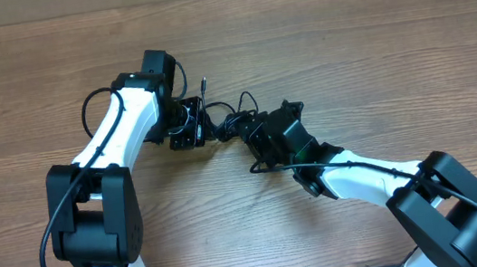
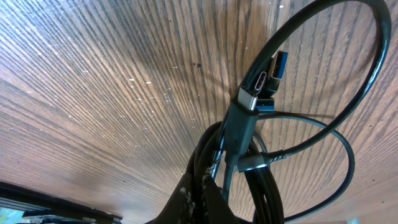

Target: Untangle cables

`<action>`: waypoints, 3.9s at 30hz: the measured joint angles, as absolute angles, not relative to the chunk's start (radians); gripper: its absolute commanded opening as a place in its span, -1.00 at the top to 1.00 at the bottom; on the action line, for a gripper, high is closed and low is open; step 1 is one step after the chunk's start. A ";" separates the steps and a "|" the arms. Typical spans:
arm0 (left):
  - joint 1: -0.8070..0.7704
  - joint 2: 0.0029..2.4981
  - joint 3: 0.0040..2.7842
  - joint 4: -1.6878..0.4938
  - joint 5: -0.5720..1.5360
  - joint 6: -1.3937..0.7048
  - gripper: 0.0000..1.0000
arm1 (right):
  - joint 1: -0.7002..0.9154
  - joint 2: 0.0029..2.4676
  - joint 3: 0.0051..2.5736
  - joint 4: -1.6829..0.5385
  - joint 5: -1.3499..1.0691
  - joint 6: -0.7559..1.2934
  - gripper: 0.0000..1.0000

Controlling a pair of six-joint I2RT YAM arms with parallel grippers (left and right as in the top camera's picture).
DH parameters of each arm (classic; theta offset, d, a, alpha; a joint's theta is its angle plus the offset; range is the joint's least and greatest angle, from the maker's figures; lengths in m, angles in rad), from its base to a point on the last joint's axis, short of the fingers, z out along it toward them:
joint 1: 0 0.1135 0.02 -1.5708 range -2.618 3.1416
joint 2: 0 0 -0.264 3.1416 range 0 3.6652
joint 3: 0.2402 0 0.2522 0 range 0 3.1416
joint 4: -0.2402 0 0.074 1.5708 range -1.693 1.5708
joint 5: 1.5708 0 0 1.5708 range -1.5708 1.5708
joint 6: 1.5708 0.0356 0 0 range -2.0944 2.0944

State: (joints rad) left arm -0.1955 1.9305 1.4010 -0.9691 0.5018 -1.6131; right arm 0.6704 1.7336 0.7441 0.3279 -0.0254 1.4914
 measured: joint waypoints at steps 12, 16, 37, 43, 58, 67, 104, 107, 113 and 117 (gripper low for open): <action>-0.196 1.930 1.401 -0.969 0.502 -1.613 0.91 | 0.670 1.774 0.744 0.352 -0.017 1.492 0.56; -0.196 1.930 1.401 -0.969 0.501 -1.604 0.92 | 0.670 1.774 0.744 0.357 -0.015 1.482 0.88; -0.196 1.930 1.401 -0.916 0.301 -1.488 0.91 | 0.524 1.736 0.744 0.232 -0.376 1.331 0.92; -0.196 1.930 1.401 -0.878 0.226 -1.427 0.92 | 0.458 1.732 0.744 0.187 -0.553 1.228 0.92; -0.196 1.930 1.401 -0.852 0.089 -1.271 0.92 | 0.402 1.732 0.744 0.110 -0.859 0.822 0.92; -0.196 1.930 1.401 -0.790 0.012 -1.045 0.92 | 0.330 1.732 0.744 0.112 -1.033 0.682 0.92; -0.247 1.930 1.384 -0.814 -0.009 -0.676 0.85 | 0.289 1.730 0.744 -0.203 -0.447 0.922 0.93; -0.254 1.930 1.370 -0.815 -0.009 -0.672 0.75 | 0.289 1.719 0.744 -0.202 -0.397 0.970 0.92; -0.254 1.930 1.361 -0.823 0.004 -0.655 0.35 | 0.289 1.711 0.744 -0.171 -0.301 1.055 0.85; -0.254 1.930 1.361 -0.811 0.086 -0.591 0.14 | 0.289 1.710 0.744 -0.154 -0.263 1.078 0.80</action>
State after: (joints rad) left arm -0.2539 1.9305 1.3613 -0.8112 0.0864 -0.5907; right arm 0.2893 1.7100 0.7444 -0.1543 -0.2634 1.0779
